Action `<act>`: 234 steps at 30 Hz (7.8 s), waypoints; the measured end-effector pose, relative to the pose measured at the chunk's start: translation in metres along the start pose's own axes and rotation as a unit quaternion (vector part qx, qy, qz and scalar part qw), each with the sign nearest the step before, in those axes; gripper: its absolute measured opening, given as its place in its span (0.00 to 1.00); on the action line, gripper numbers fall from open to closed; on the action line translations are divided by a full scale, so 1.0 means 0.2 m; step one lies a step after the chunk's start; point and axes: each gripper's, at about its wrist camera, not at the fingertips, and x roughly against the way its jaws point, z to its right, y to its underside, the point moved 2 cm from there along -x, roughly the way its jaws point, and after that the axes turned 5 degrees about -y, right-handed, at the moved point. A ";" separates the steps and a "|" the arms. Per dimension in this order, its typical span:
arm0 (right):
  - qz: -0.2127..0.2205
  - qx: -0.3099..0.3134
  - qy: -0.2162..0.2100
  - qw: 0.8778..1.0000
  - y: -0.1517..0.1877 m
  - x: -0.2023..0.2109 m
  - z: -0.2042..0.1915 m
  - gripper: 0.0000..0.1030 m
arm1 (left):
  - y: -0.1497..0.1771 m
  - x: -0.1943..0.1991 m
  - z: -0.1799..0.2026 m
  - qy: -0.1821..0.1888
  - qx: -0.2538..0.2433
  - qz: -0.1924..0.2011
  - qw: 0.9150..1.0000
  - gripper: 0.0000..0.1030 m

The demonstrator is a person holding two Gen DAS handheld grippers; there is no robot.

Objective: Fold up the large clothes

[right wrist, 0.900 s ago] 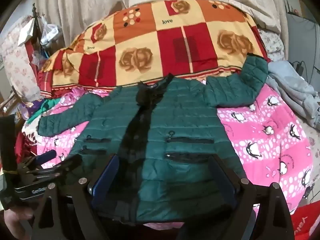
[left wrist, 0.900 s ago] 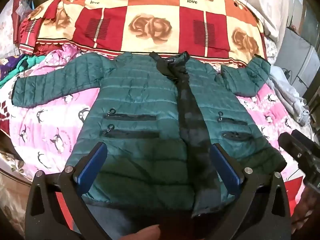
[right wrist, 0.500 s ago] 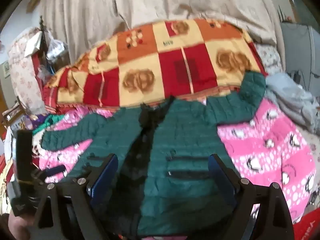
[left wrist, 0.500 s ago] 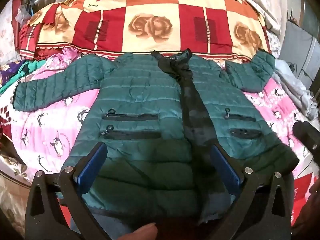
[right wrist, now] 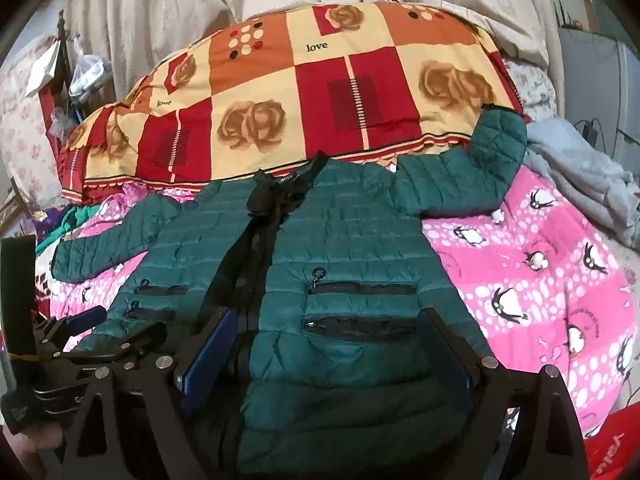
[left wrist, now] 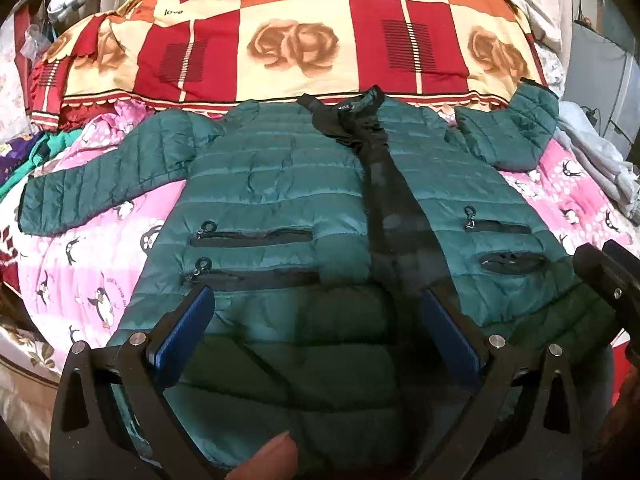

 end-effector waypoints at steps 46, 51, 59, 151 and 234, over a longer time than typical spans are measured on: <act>-0.040 0.013 -0.006 0.999 0.10 -0.02 -0.10 0.87 | 0.11 -0.03 -0.04 0.004 0.017 -0.020 1.000 1.00; -0.043 0.012 -0.007 0.999 0.10 -0.04 -0.10 0.87 | 0.12 -0.04 -0.03 0.004 0.015 -0.023 1.000 1.00; -0.044 0.011 -0.008 0.999 0.11 -0.04 -0.10 0.87 | 0.12 -0.04 -0.03 0.004 0.015 -0.022 1.000 1.00; -0.062 0.032 0.022 0.997 0.05 -0.13 -0.11 0.87 | 0.11 -0.08 0.03 0.094 -0.028 -0.037 0.994 1.00; 0.014 -0.014 0.072 0.997 -0.29 -0.48 0.35 0.87 | -0.27 -0.49 -0.63 -0.024 0.132 -0.030 0.990 1.00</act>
